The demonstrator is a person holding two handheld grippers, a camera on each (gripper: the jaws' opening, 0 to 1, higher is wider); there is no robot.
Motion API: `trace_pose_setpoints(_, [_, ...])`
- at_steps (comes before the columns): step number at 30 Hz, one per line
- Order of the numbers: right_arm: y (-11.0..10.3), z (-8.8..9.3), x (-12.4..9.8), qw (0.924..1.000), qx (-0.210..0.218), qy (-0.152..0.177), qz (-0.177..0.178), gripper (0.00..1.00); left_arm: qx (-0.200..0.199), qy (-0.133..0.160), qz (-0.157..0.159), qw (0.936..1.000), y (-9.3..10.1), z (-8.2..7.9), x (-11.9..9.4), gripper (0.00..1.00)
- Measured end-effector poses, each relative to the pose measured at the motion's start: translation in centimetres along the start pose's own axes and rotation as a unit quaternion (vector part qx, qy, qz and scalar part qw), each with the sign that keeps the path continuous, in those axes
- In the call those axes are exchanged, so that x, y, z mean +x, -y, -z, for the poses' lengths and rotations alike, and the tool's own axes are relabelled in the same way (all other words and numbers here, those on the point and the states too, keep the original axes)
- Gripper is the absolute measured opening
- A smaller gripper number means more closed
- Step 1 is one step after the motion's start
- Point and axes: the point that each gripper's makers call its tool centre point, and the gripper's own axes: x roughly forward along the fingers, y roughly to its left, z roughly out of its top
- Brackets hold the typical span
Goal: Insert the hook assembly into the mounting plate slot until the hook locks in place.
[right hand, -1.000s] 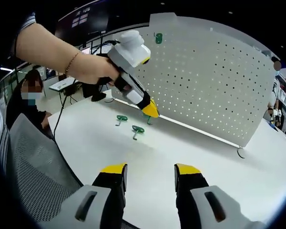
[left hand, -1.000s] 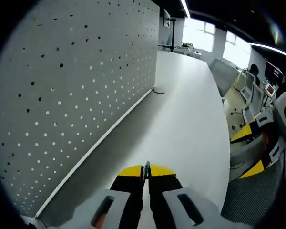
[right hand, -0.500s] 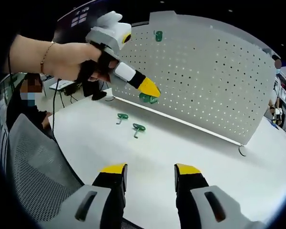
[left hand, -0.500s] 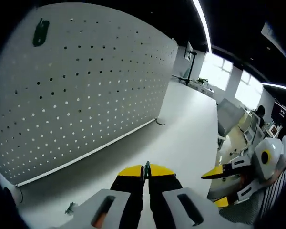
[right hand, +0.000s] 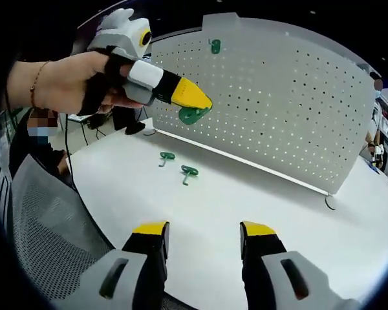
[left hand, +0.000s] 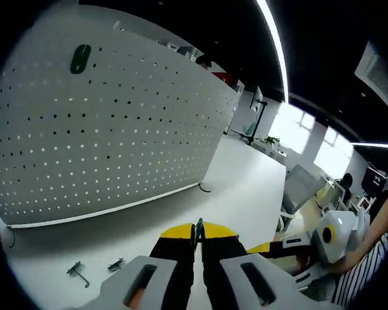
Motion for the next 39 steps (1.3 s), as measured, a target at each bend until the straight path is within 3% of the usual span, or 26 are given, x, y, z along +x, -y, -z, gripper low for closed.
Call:
trace_pose_setpoints(2, [-0.1, 0.1, 0.0, 1.0, 0.004, -0.003, -0.002, 0.42, -0.024, 0.018, -0.003, 0.9996, 0.1, -0.3, -0.4, 0.02])
trace_pose_setpoints(9, [-0.2, 0.0, 0.0, 0.9999, 0.013, -0.001, -0.004, 0.41, -0.039, 0.035, -0.005, 0.9986, 0.3, 0.1, -1.4, 0.02])
trace_pose_setpoints(13, [0.0, -0.3, -0.2, 0.9997, 0.021, 0.009, -0.002, 0.42, -0.079, 0.055, -0.011, 0.9953, 0.4, 0.1, -2.0, 0.02])
trace_pose_setpoints(17, [0.1, -0.9, -0.3, 0.9989, 0.043, 0.019, -0.006, 0.41, -0.076, 0.047, -0.024, 0.9957, 0.2, 1.2, -2.2, 0.02])
trace_pose_setpoints(21, [-0.3, -1.9, -0.6, 0.9961, 0.073, 0.04, -0.028, 0.41, -0.102, 0.058, -0.028, 0.9926, 0.2, 1.6, -2.5, 0.02])
trace_pose_setpoints(24, [-1.0, -2.2, -0.9, 0.9908, 0.115, 0.033, -0.064, 0.39, -0.098, 0.058, -0.032, 0.993, 0.4, 1.8, -2.5, 0.02])
trace_pose_setpoints(26, [-0.7, -3.0, -1.2, 0.9878, 0.134, 0.049, -0.063, 0.36, -0.094, 0.058, -0.033, 0.9933, 0.7, 1.9, -2.4, 0.02])
trace_pose_setpoints(30, [0.0, -6.0, -2.0, 0.9671, 0.223, 0.101, -0.069, 0.35, -0.102, 0.065, -0.031, 0.9922, 1.0, 1.9, -2.3, 0.02])
trace_pose_setpoints(34, [0.2, -8.0, -2.4, 0.9586, 0.245, 0.123, -0.078, 0.33, -0.104, 0.07, -0.027, 0.9917, 1.5, 1.8, -2.3, 0.01])
trace_pose_setpoints(36, [-0.2, -9.0, -2.5, 0.946, 0.278, 0.133, -0.1, 0.31, -0.107, 0.074, -0.026, 0.9911, 1.7, 1.7, -2.3, 0.01])
trace_pose_setpoints(37, [-0.4, -9.2, -2.5, 0.9434, 0.285, 0.13, -0.109, 0.29, -0.109, 0.076, -0.024, 0.9909, 1.8, 1.6, -2.3, 0.01])
trace_pose_setpoints(39, [-0.3, -9.4, -2.4, 0.9439, 0.285, 0.128, -0.108, 0.26, -0.112, 0.079, -0.02, 0.9903, 2.1, 1.5, -2.2, 0.01])
